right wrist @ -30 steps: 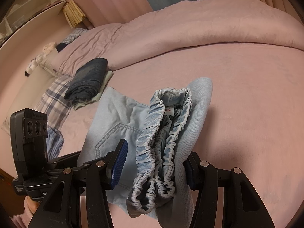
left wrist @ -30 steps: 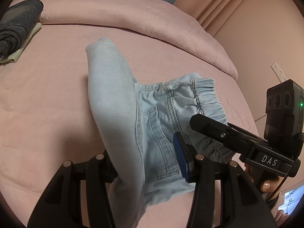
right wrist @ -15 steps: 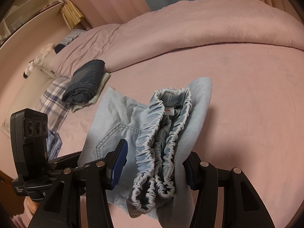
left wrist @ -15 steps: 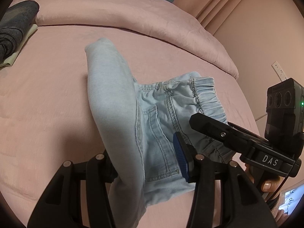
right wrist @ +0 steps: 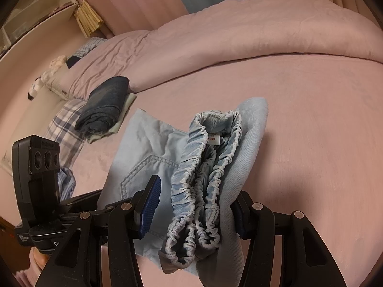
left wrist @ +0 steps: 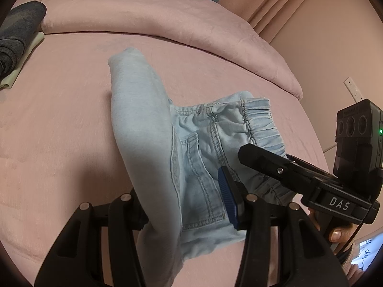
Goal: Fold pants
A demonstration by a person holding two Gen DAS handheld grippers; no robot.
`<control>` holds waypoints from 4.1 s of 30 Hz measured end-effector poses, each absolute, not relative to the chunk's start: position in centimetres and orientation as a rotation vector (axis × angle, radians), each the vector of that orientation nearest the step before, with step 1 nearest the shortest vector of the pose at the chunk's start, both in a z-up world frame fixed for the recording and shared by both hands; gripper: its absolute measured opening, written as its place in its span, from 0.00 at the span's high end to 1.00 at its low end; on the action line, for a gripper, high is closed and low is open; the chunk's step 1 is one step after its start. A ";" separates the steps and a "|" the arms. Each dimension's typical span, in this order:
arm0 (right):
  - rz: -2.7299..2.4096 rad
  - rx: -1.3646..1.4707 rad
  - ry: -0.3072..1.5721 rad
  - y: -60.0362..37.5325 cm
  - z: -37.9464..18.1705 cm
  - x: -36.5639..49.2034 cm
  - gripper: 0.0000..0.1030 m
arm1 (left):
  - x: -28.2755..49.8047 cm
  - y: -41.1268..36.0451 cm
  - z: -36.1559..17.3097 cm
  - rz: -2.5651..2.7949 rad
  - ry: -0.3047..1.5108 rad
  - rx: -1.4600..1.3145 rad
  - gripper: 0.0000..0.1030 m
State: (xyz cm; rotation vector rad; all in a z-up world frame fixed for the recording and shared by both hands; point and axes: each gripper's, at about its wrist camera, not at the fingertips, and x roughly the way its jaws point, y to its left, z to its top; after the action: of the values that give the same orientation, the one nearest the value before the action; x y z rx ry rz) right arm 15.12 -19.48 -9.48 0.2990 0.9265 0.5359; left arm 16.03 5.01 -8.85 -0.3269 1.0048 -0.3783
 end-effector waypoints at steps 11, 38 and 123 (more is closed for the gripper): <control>0.527 0.304 0.932 -19.0 -9.6 15.1 0.46 | 16.7 5.2 -9.0 -0.378 1.004 -0.326 0.53; 0.510 0.328 0.946 -19.4 -10.3 15.5 0.46 | 17.7 4.9 -9.1 -0.377 1.007 -0.317 0.53; 0.400 0.316 1.060 -20.8 -14.1 16.7 0.46 | 19.7 5.9 -12.8 -0.206 1.147 -0.188 0.48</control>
State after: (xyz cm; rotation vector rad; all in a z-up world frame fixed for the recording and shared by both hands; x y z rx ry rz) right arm 16.66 -20.78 -14.10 0.3160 1.0601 0.3997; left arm 19.71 5.91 -12.81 -0.1878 1.1469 -0.2055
